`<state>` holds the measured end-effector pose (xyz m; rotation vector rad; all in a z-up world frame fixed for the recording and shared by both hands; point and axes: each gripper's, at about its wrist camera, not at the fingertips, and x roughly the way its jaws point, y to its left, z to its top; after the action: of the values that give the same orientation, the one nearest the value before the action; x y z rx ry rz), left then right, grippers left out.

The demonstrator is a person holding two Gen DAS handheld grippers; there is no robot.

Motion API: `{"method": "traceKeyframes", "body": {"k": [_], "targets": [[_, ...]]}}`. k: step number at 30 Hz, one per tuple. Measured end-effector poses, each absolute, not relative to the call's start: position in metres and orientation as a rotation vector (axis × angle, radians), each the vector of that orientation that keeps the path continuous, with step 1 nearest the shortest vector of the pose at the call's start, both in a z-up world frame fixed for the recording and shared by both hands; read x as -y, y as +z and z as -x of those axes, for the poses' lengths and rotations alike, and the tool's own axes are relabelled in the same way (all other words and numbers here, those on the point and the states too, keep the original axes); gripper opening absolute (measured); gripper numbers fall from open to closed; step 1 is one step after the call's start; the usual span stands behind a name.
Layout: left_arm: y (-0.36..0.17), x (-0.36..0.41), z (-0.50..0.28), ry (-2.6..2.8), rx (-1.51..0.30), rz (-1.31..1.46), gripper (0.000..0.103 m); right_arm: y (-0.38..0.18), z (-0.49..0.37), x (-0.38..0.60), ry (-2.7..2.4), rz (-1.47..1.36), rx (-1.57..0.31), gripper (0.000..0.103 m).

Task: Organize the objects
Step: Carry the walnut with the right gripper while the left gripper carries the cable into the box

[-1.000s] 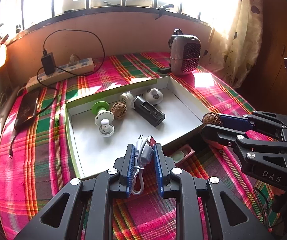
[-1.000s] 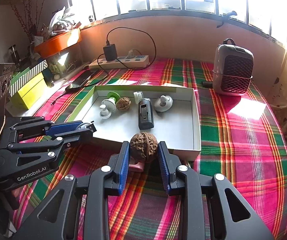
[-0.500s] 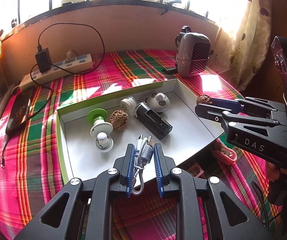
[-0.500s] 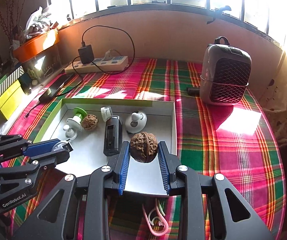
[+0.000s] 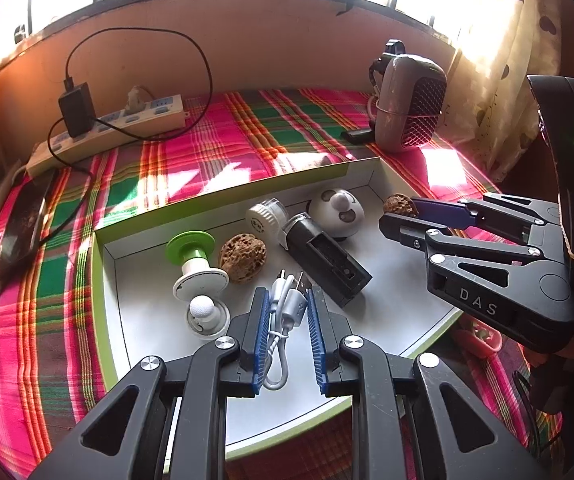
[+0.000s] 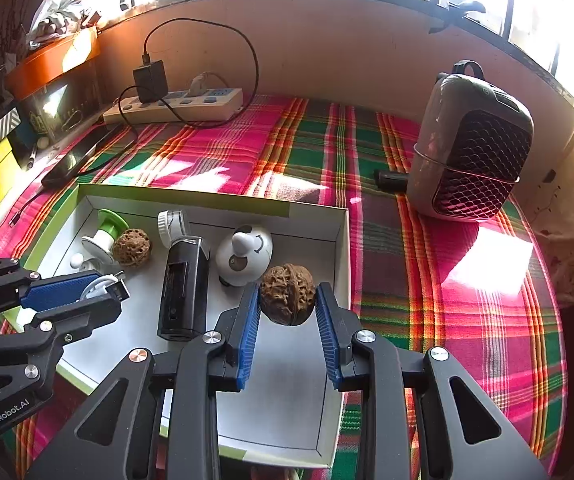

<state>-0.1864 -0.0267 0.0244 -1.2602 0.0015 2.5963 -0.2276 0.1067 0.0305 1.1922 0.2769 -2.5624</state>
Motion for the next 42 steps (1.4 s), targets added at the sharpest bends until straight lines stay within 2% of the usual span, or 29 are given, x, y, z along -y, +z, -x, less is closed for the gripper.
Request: {"method": "traceKeyframes", "body": {"k": [15, 42], "targets": [[0.011, 0.026, 0.206, 2.597, 0.001, 1.313, 0.017, 0.019, 0.238, -0.089, -2.567, -1.193, -0.421, 0.03], [0.007, 0.027, 0.216, 2.62, 0.003, 1.328, 0.018, 0.013, 0.239, -0.083, -2.568, -1.189, -0.46, 0.03]]}}
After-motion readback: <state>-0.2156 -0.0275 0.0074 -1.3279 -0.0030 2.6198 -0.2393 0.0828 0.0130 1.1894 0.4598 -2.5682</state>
